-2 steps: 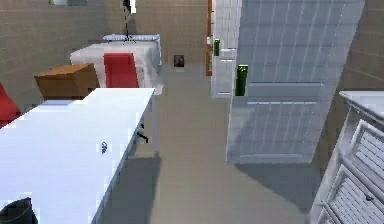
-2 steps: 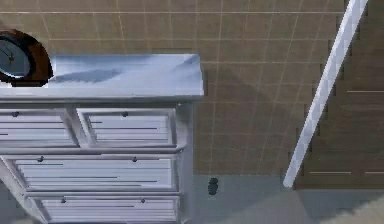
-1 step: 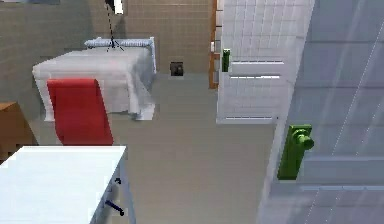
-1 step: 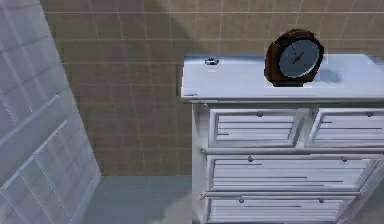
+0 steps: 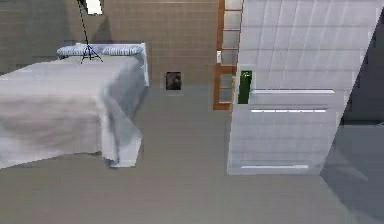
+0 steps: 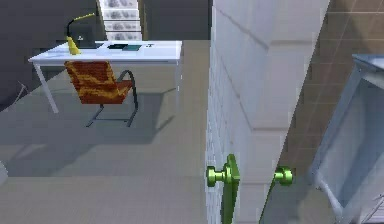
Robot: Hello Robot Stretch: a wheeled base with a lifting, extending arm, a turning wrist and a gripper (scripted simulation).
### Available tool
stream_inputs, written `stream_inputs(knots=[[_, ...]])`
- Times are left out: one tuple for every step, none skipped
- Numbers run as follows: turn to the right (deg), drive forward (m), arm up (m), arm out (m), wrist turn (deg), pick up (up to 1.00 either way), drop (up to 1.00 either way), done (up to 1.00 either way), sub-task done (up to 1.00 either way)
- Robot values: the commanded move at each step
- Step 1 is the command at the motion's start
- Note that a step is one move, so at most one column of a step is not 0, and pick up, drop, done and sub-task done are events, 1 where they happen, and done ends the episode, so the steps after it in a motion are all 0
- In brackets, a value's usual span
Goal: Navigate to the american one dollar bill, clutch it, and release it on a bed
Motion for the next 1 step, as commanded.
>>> stream_inputs(knots=[[-3.0,0.0,0.0,0.0,0.0,0.0,0.0,0.0,0.0]])
